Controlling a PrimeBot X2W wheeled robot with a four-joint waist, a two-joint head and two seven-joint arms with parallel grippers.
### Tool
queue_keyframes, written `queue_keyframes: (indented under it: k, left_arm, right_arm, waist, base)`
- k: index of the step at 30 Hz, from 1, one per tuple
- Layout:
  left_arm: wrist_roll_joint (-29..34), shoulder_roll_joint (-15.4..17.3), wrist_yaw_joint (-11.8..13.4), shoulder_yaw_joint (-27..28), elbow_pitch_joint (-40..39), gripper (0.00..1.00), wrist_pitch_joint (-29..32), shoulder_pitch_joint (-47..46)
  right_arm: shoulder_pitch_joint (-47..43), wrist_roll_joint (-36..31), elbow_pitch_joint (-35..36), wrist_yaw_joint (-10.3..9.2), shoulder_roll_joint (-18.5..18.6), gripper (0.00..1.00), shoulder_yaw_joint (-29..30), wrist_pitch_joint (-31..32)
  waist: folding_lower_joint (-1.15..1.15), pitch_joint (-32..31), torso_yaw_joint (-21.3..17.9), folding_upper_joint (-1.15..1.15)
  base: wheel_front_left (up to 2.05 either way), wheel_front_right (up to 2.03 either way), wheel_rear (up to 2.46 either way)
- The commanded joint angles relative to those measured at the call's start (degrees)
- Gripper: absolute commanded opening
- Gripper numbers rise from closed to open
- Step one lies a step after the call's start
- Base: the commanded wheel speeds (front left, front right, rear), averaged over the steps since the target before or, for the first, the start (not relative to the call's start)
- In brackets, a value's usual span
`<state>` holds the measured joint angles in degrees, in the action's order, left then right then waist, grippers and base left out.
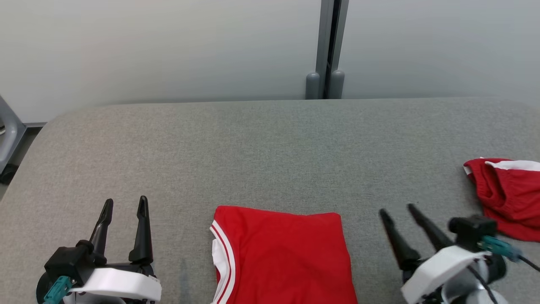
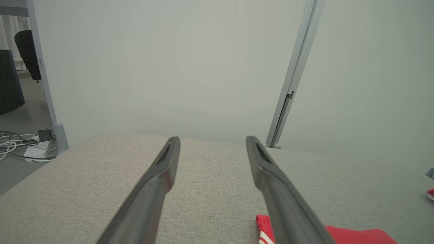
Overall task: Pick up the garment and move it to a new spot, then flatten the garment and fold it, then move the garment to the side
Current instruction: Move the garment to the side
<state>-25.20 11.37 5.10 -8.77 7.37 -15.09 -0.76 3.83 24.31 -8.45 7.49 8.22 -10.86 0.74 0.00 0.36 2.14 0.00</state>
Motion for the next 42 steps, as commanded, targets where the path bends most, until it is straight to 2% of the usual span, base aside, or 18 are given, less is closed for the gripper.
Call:
queue_keyframes:
  k: [1, 4, 8, 18, 23, 27, 28, 29, 30, 36, 42]
  left_arm:
    - [0.27, 0.06, -0.3, 0.25, 0.1, 1.0, -0.06, -0.79]
    - [0.31, -0.13, -0.61, 0.14, 0.38, 1.0, -0.05, -1.28]
    - [0.34, -0.39, -1.01, 0.05, 0.93, 1.0, -0.05, -2.24]
    - [-0.12, -1.13, -1.71, 0.84, 1.97, 1.0, -0.05, -2.04]
    - [0.37, -1.48, -2.02, 1.23, 2.11, 1.0, -0.05, -2.44]
    - [0.58, -1.74, -2.34, 1.36, 2.13, 1.0, -0.05, -2.61]
    - [0.65, -1.76, -2.41, 1.45, 2.11, 1.0, -0.05, -2.68]
    - [0.75, -1.76, -2.5, 1.52, 2.14, 1.0, -0.05, -2.74]
    - [0.97, -1.65, -2.57, 1.54, 2.21, 1.0, -0.05, -2.83]
    - [1.36, -1.73, -3.3, 0.45, 1.9, 1.0, -0.05, -3.17]
    - [1.18, -2.07, -4.73, -1.18, 2.17, 1.0, 0.02, -3.61]
  right_arm:
    - [1.19, 0.83, -0.7, 0.02, 0.77, 1.0, -1.63, 1.83]
    - [3.48, 3.36, -3.14, 0.02, 1.12, 1.0, -4.84, 7.06]
    - [5.5, 4.72, -8.07, 0.02, 0.39, 1.0, -5.39, 13.8]
    - [4.39, 4.38, -16.79, 0.02, -3.06, 1.0, -0.26, 27.19]
    - [3.28, 7.63, -16.63, 0.01, -4.75, 1.0, 0.14, 28.96]
    - [3.72, 10.21, -15.38, 0.01, -5.05, 1.0, -0.99, 26.33]
    - [4.02, 10.52, -15.21, 0.01, -5.06, 0.67, -1.45, 25.55]
    - [4.34, 10.7, -15.07, 0.01, -5.03, 0.38, -1.81, 24.68]
    - [4.97, 10.86, -15.18, 0.02, -5.0, 0.0, -2.21, 22.95]
    - [6.37, 10.17, -15.29, 0.01, -3.08, 0.0, -2.31, 18.21]
    - [6.2, 9.84, -14.13, 0.01, 0.0, 0.0, -2.46, 13.96]
  waist:
    - [0.0, 0.31, 0.46, 0.0]
    - [0.0, 0.77, 1.73, 0.0]
    - [0.0, 1.3, 4.13, 0.0]
    - [0.0, 2.01, 8.23, 0.0]
    - [0.0, 2.41, 8.81, 0.0]
    - [0.0, 2.76, 8.75, 0.0]
    - [0.0, 2.84, 8.67, 0.0]
    - [0.0, 2.87, 8.57, 0.0]
    - [0.0, 2.81, 8.31, 0.0]
    - [0.0, 2.33, 6.5, 0.0]
    - [0.0, 1.45, 2.71, 0.0]
  base:
    - [0.0, 0.0, 0.0]
    - [0.0, 0.0, 0.0]
    - [0.0, 0.0, 0.0]
    - [0.0, 0.0, 0.0]
    - [0.0, 0.0, 0.0]
    - [0.0, 0.0, 0.0]
    - [0.0, 0.0, 0.0]
    - [0.0, 0.0, 0.0]
    - [0.0, 0.0, 0.0]
    - [0.0, 0.0, 0.0]
    - [0.0, 0.0, 0.0]
